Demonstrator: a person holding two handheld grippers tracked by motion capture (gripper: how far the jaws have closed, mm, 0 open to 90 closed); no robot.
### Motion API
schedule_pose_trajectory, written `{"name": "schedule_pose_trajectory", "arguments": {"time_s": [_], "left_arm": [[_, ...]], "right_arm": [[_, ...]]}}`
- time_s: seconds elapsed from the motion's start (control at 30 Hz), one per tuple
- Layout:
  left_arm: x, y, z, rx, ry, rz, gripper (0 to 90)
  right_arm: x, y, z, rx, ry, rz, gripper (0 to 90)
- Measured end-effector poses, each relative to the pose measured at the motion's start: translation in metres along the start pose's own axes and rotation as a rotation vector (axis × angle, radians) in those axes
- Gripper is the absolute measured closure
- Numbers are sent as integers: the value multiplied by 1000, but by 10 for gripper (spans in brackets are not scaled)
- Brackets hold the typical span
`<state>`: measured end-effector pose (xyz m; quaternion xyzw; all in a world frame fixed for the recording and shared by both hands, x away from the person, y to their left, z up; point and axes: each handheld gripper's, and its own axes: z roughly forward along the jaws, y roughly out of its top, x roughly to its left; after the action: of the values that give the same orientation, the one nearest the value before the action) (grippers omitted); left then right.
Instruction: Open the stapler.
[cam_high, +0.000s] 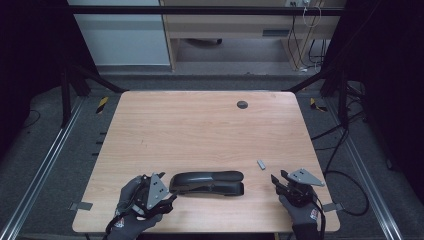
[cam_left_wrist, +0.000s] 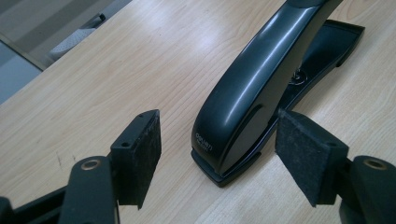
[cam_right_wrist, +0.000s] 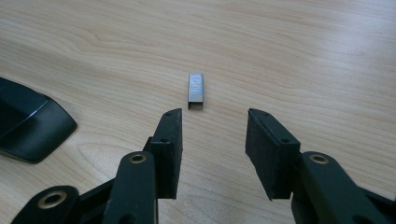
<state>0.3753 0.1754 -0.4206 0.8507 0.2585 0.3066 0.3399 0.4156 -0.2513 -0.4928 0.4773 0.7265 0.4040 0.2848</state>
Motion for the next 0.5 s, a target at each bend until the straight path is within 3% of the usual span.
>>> {"name": "schedule_pose_trajectory", "arguments": {"time_s": [0.5], "left_arm": [[-10,12,7,9,-16,61,311]], "right_arm": [[2,-1,0,4,2,7,569]]}}
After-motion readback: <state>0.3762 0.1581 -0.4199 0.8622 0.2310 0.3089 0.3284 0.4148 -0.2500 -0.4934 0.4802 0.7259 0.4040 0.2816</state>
